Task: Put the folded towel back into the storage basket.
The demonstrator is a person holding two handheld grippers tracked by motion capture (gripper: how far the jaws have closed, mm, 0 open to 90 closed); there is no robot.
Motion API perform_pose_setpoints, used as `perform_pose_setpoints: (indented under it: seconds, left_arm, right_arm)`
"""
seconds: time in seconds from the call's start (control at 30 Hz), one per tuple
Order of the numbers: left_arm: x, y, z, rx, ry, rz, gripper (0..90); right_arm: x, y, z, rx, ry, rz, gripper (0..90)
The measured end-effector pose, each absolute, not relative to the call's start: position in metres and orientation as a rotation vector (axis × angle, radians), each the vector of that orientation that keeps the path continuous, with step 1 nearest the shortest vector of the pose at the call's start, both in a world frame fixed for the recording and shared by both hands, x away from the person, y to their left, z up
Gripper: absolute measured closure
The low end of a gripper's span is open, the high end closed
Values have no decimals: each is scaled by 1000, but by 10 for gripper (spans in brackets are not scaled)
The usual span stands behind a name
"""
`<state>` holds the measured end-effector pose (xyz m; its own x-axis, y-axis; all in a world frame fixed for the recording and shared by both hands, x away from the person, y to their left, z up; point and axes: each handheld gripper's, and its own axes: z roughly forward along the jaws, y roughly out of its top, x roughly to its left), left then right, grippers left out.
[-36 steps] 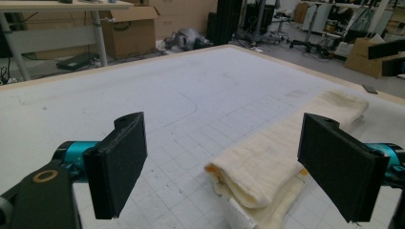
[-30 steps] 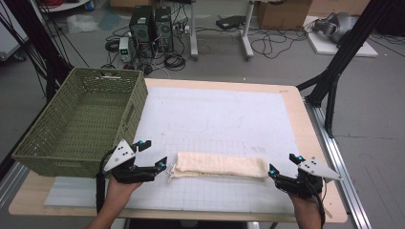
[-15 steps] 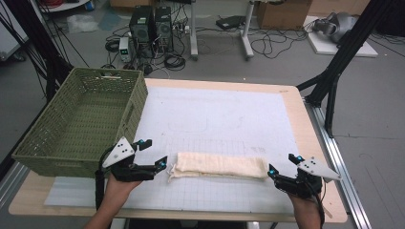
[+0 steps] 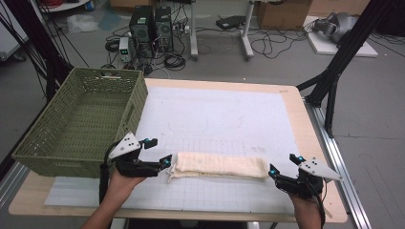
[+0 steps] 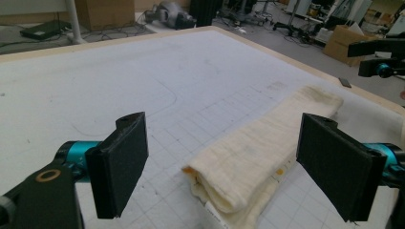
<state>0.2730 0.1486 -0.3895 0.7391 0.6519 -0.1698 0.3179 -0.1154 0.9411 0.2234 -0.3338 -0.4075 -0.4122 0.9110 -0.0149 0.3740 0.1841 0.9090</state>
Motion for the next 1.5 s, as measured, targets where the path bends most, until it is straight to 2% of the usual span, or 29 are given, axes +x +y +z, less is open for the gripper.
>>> perform_pose_setpoints:
  seconds: [0.53, 0.77, 1.5]
  left_arm:
    - [296, 123, -389, 1795, 786, 266, 203]
    - [309, 112, -402, 1868, 854, 206, 259]
    - [314, 99, -433, 2069, 961, 214, 343]
  right_arm:
    - [224, -335, -409, 1200, 1890, 1196, 173]
    - [225, -335, -410, 1210, 1892, 1196, 173]
    - [225, -336, -410, 1212, 1894, 1198, 173]
